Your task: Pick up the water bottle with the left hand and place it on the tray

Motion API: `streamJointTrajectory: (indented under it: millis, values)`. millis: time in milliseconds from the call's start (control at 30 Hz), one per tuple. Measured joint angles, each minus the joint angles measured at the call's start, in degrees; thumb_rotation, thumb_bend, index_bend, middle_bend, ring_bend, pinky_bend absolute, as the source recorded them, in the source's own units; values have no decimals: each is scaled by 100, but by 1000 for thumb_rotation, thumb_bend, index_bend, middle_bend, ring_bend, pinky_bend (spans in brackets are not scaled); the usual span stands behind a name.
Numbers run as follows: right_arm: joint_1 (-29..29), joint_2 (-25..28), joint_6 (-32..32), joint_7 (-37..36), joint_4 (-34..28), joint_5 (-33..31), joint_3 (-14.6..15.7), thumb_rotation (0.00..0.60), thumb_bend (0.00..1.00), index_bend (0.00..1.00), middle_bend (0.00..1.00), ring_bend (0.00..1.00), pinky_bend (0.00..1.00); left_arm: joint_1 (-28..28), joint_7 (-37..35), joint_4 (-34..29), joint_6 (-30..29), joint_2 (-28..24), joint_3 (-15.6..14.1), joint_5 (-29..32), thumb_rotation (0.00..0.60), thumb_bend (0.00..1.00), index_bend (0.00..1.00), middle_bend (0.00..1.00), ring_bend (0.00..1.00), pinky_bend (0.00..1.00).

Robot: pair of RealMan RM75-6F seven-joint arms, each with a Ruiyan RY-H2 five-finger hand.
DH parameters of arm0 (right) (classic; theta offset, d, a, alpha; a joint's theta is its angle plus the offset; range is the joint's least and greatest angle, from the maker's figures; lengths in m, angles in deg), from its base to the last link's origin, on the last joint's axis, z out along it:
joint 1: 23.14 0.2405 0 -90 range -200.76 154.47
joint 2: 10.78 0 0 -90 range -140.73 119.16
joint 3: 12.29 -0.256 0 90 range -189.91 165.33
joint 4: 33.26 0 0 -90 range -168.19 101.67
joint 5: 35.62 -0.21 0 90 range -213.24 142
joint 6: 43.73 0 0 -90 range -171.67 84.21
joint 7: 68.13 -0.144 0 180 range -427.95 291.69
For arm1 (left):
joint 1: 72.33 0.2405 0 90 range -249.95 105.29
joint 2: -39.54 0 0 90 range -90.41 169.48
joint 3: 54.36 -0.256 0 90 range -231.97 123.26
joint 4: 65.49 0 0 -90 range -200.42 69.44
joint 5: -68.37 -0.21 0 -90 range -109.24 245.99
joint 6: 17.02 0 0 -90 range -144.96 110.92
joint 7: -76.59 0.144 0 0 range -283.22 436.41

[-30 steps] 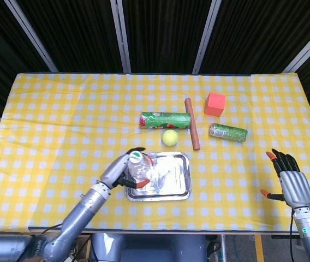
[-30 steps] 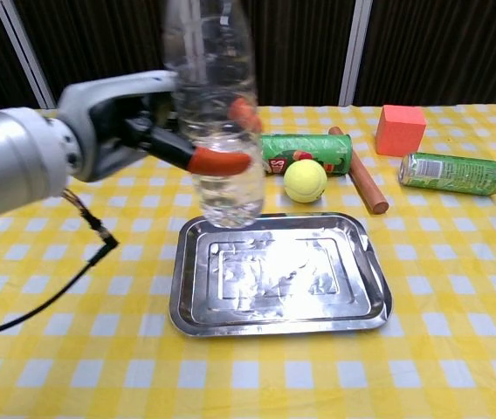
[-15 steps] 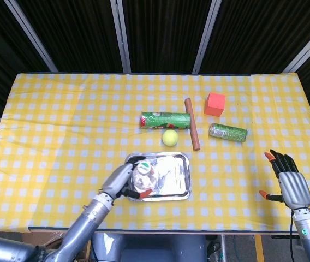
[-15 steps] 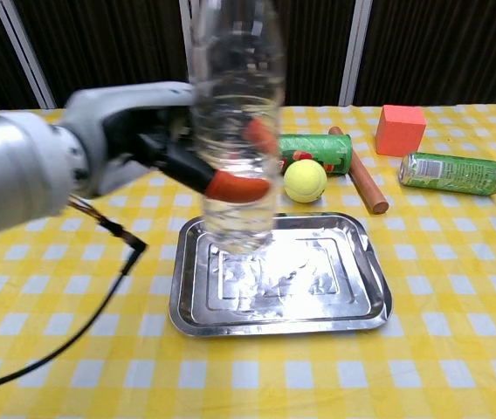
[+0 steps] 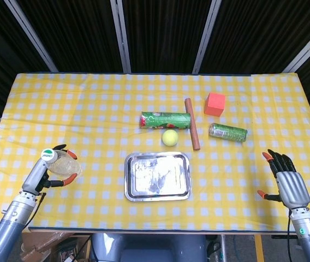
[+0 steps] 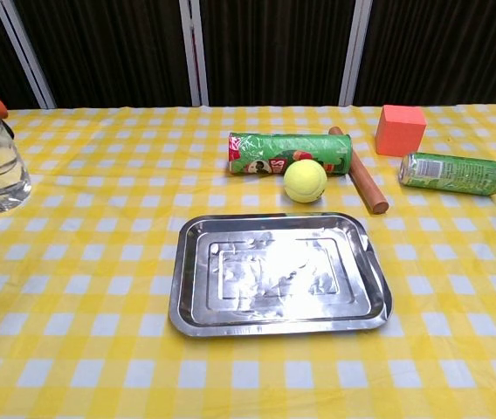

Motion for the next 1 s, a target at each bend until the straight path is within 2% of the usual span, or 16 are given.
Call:
streamJointTrajectory:
  millis: [67,167,267,467,567,700,833,1000]
  values:
    - [1,2,-8,-21,16,-18,-6,600,50,9,0,0,0,-42,-122,142,140,105,25,5,600,436,630,597,94,51]
    - [-2,15,-9,-80,42,-40,-19,600,50,9,0,0,0,-191,124,231,382,454,128,141,600,440,633,597,95,51]
    - [-9,33,8,-159,58,-35,-24,600,49,9,0,0,0,-460,751,331,597,1069,345,489,600,441,633,597,94,51]
    - [-21,77,47,-327,90,-12,-35,600,49,9,0,0,0,-1216,2362,619,741,2638,859,1475,600,441,632,595,95,51]
    - [-32,105,48,-441,112,-34,-45,600,49,9,0,0,0,-1587,3170,825,612,3339,1096,1939,600,441,631,594,94,51]
    - [-64,177,78,-681,121,-43,-56,600,48,10,0,0,0,-2014,4076,1193,150,4187,1423,2410,600,441,632,595,94,51]
    - [-95,217,147,-828,147,4,-56,600,49,10,0,0,0,-2235,4361,1577,1,4630,1609,2678,600,441,630,595,94,51]
    - [-110,225,184,-883,189,35,-52,600,49,10,0,0,0,-2255,4059,2112,174,4905,1674,2663,600,442,630,595,94,51]
